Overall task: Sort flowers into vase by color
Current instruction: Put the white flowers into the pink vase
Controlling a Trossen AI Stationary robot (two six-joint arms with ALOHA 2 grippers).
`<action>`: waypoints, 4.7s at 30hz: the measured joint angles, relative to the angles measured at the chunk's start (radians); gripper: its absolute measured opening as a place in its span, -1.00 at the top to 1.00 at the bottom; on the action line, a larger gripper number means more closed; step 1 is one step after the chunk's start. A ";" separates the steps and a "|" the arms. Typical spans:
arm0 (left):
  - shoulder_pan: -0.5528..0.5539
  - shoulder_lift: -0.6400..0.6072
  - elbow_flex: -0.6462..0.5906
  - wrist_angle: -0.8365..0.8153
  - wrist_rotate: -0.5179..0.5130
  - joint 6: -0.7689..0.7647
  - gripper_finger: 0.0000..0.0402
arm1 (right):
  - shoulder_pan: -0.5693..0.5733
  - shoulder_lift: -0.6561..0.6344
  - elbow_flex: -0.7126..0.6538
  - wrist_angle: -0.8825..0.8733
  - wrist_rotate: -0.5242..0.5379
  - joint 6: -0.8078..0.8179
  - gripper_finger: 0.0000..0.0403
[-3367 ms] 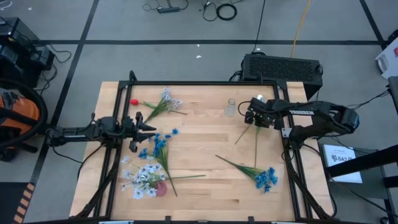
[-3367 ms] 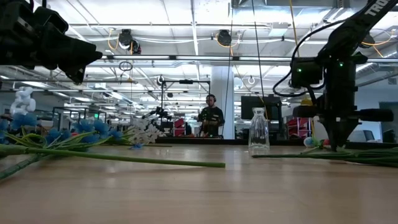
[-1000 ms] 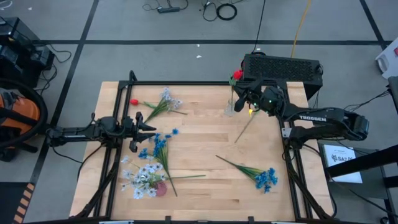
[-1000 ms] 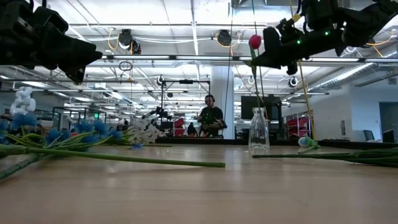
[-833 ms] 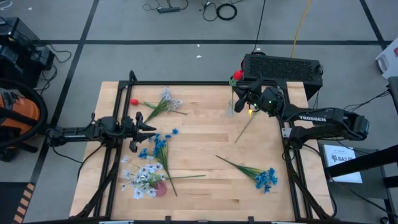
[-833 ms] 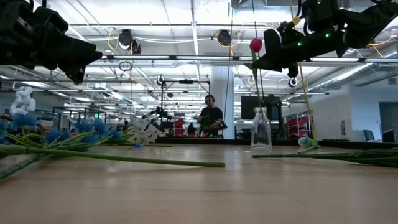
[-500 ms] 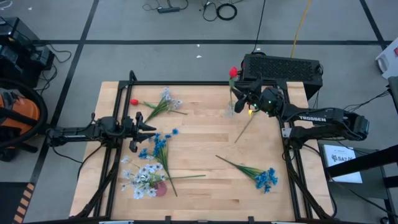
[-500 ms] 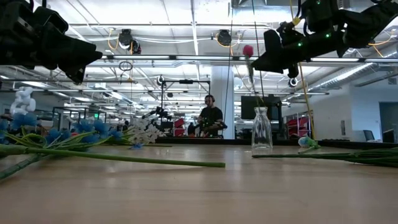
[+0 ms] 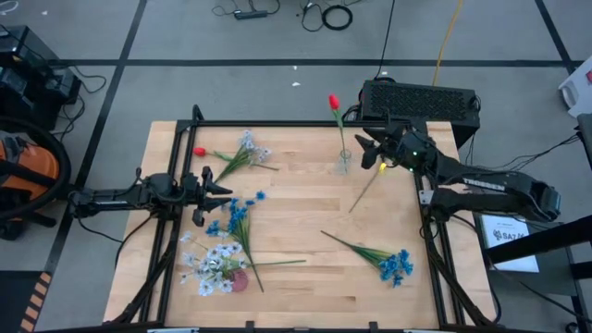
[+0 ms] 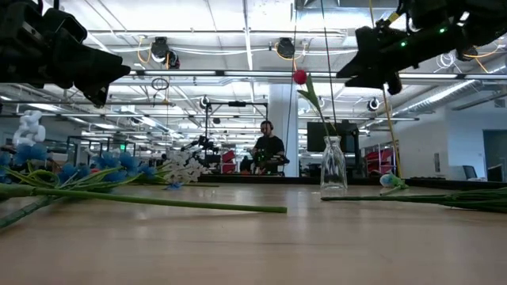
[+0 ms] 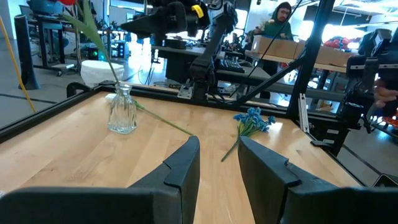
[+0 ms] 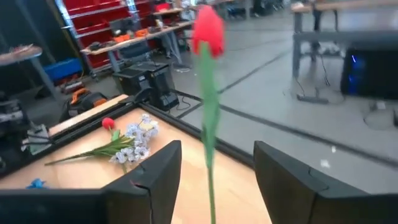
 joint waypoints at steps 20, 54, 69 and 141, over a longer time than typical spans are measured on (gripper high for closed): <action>0.000 0.000 0.000 0.000 0.000 0.000 0.42 | 0.280 -0.029 0.000 -0.765 -0.176 0.977 0.99; 0.000 0.067 0.217 -0.205 -0.250 -0.364 0.42 | 0.627 0.320 0.225 -1.021 -0.248 1.265 1.00; 0.137 0.719 0.767 -0.857 -0.418 -0.392 0.46 | 0.573 0.320 0.225 -1.028 -0.201 1.033 1.00; 0.479 1.031 0.928 -0.979 -0.188 -0.282 0.92 | 0.573 0.320 0.225 -0.925 -0.118 0.842 1.00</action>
